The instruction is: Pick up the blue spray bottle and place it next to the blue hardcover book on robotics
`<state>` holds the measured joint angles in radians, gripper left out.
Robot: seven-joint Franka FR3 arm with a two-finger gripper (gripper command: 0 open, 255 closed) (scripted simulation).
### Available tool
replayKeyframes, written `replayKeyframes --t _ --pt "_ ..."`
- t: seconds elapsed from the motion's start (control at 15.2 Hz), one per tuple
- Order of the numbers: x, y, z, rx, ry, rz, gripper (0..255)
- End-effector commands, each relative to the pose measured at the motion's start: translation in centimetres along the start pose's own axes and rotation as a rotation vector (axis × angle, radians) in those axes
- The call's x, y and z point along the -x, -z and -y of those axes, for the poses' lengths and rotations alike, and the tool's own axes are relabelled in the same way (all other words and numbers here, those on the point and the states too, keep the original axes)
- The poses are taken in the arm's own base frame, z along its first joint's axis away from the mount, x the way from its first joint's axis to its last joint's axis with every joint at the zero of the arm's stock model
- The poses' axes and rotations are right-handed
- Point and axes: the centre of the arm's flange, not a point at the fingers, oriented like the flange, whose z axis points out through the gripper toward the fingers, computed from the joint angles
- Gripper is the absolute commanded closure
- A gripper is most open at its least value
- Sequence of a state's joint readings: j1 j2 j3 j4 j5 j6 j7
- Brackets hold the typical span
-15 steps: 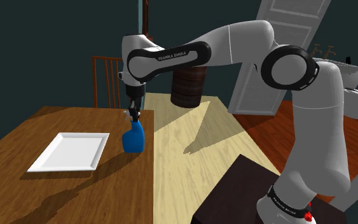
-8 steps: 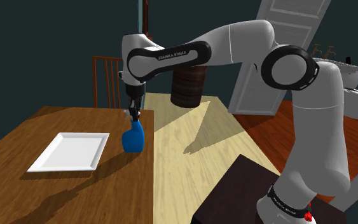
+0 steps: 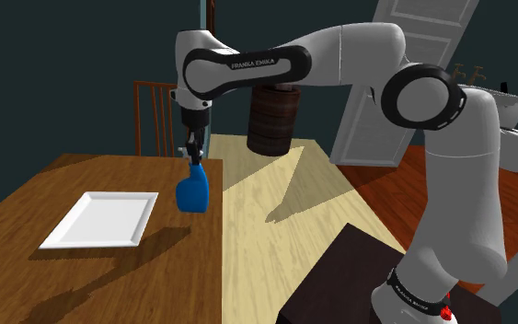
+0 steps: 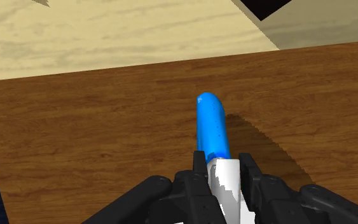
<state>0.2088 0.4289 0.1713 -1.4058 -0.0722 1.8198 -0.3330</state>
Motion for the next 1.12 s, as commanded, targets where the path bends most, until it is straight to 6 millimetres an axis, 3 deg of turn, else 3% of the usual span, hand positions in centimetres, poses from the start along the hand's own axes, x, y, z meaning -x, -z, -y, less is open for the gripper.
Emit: replayKeyframes --t 0.0,0.73,1.06 --pt "0.0 1.1 0.0 0.0 0.0 0.0 255" --pt "0.0 6.4 0.0 0.0 0.0 0.0 255" --pt "-1.3 6.4 6.4 0.0 0.0 0.0 255"
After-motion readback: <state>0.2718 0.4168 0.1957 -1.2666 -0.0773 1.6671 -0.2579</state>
